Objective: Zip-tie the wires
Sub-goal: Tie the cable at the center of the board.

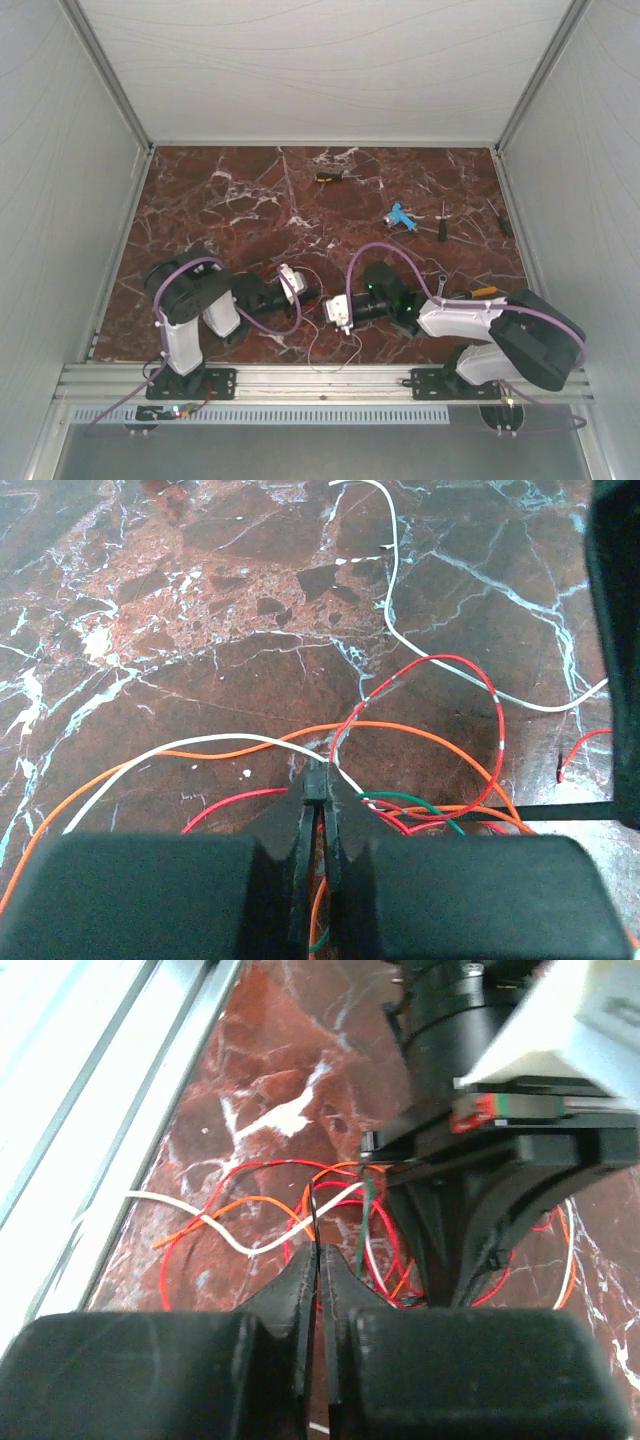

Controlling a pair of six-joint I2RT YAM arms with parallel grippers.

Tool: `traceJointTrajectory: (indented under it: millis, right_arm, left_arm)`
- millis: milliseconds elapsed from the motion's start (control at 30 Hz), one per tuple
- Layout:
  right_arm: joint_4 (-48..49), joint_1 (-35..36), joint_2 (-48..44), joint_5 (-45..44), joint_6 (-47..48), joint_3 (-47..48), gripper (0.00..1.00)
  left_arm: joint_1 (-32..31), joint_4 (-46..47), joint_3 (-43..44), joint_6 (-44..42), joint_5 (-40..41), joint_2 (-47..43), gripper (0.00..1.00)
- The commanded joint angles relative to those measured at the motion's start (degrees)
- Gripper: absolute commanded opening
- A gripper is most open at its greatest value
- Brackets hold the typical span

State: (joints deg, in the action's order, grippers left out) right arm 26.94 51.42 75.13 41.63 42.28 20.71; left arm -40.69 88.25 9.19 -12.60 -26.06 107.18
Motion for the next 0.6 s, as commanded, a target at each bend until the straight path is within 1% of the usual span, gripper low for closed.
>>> traceJointTrajectory:
  millis: [0,67,267,367,567]
  right_arm:
    - [2.1,-1.9,2.8,3.2,-10.7,5.8,0.0]
    - [0.2,-2.8,4.6,4.6,-13.0,7.8,0.0]
    - [0.4,-7.2,8.7,10.9,-24.0,11.0,0.0]
    - [-1.2,-8.9,10.5,13.5,-28.7,12.6,0.0]
    - [-0.9,-10.5,11.8,15.1,-37.5,12.7,0.0]
  left_arm:
    - [-0.4,6.3,-0.4,-2.7,0.4,-1.6,0.0]
    - [-0.5,6.3,-0.4,-3.1,0.7,-1.6,0.0]
    - [-0.9,6.3,-0.4,-5.3,0.9,-0.9,0.0]
    - [-0.9,6.4,-0.2,-6.3,1.5,-0.1,0.0]
    - [-0.9,6.5,0.2,-7.2,2.5,0.5,0.0]
